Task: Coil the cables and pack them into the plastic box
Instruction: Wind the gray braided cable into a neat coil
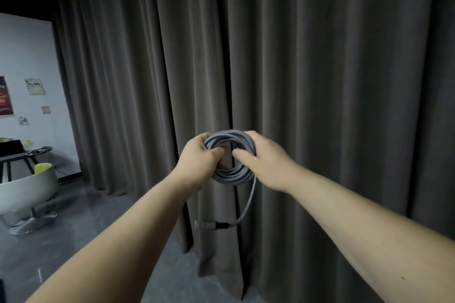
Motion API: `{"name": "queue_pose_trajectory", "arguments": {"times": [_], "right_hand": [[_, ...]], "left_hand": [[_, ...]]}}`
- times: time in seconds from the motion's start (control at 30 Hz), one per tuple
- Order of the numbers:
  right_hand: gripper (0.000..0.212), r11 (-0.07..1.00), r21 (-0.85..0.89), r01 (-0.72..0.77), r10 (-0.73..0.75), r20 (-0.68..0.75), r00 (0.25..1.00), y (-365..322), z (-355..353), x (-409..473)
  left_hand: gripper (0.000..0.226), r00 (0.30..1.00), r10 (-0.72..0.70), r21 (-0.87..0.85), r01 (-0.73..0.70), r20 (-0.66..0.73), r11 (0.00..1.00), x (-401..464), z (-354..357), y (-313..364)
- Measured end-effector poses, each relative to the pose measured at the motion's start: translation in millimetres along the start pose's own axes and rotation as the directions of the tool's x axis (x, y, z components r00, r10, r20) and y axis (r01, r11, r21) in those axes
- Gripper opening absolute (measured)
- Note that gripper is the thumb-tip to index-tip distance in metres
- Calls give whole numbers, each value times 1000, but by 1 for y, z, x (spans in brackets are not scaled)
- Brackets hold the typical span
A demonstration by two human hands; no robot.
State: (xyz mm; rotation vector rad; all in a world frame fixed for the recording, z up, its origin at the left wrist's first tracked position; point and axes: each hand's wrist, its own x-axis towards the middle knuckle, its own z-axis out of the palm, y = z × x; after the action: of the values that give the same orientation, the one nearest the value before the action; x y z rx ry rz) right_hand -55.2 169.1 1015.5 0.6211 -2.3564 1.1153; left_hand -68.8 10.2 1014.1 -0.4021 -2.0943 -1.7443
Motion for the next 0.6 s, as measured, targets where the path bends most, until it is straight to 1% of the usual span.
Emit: {"name": "queue_pose_trajectory", "arguments": {"times": [0.03,0.07,0.1,0.13,0.17,0.2,0.27,0.33,0.37,0.4,0.43,0.47,0.5,0.53,0.6], "right_hand": [[48,998,52,-47,44,55,998,1,-1,-1],[54,987,120,-106,93,109,990,1,-3,-2],[49,969,185,-164,134,167,977,3,-5,-3],[36,953,222,-207,156,229,961,3,-10,-4],[23,953,199,-230,169,280,945,4,-15,-5],[17,961,142,-237,182,320,930,5,-22,-5],[26,970,9,-243,221,382,897,8,-35,-6],[28,958,-71,-277,282,391,876,8,-45,-5],[27,953,-90,-290,304,334,892,8,-47,-3],[25,950,-93,-297,310,214,926,9,-48,0],[24,951,-97,-293,298,40,954,10,-48,5],[23,956,-111,-271,255,-145,956,10,-48,9],[22,964,-126,-234,191,-283,940,9,-48,12],[21,976,-110,-186,136,-357,924,7,-47,15],[19,995,46,-93,104,-392,914,6,-44,18]], "left_hand": [[13,1000,-9,24,10,-15,1000,2,-3,-1],[11,999,-17,37,18,-32,999,4,-6,-3],[9,999,-22,47,24,-49,999,5,-9,-5],[8,998,-24,61,28,-66,998,7,-12,-7],[8,997,-24,82,30,-79,996,8,-15,-8],[8,996,-24,104,33,-91,994,9,-18,-9],[6,994,-17,133,31,-105,991,9,-24,-10],[5,996,8,156,7,-92,988,8,-26,-10],[6,997,24,178,-10,-78,984,7,-26,-10],[7,997,43,209,-30,-62,977,6,-26,-9],[7,997,66,238,-54,-41,970,5,-25,-9],[6,996,89,252,-81,-20,964,4,-23,-9],[5,994,108,248,-105,1,963,2,-22,-8],[7,992,122,234,-122,14,965,1,-20,-7],[13,990,140,213,-142,28,967,-2,-16,-5]]}}
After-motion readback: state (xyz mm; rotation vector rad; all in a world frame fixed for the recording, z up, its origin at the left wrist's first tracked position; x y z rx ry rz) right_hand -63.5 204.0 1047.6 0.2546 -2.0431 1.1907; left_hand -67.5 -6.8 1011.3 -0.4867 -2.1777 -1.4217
